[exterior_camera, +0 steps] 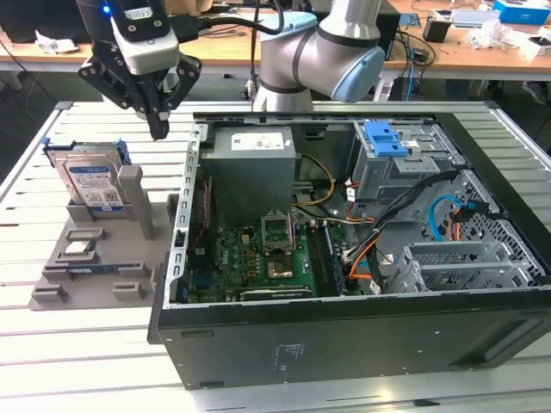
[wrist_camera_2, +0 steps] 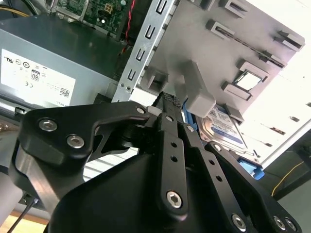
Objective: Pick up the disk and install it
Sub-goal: 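Reach for the disk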
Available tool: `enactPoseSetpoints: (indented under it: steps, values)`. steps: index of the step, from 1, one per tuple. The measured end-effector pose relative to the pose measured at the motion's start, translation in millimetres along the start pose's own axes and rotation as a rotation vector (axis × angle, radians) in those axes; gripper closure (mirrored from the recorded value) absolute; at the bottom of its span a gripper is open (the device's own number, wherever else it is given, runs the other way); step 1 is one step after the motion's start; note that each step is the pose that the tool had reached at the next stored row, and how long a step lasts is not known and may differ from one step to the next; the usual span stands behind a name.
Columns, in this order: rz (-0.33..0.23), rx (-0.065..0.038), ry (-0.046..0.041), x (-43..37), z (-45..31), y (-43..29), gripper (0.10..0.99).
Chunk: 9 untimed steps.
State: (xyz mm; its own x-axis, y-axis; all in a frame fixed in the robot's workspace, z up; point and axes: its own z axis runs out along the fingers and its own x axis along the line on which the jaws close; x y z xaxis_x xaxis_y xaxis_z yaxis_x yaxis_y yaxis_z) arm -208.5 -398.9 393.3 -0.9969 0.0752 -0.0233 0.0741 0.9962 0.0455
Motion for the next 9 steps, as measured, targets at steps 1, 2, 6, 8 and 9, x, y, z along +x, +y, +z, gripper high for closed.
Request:
enactPoseSetpoints:
  steps: [1, 2, 6, 8, 9]
  values:
    - [0.0, 0.0, 0.0, 1.7, 0.0, -0.1, 0.984]
    - [0.0, 0.0, 0.0, 3.1, -0.1, -0.2, 0.984]
    - [0.0, 0.0, 0.0001, 9.3, -0.3, -0.7, 0.984]
    - [0.0, 0.0, 0.0001, 12.2, -0.4, -0.9, 0.984]
    - [0.0, 0.0, 0.0, 13.4, -0.4, -1.0, 0.984]
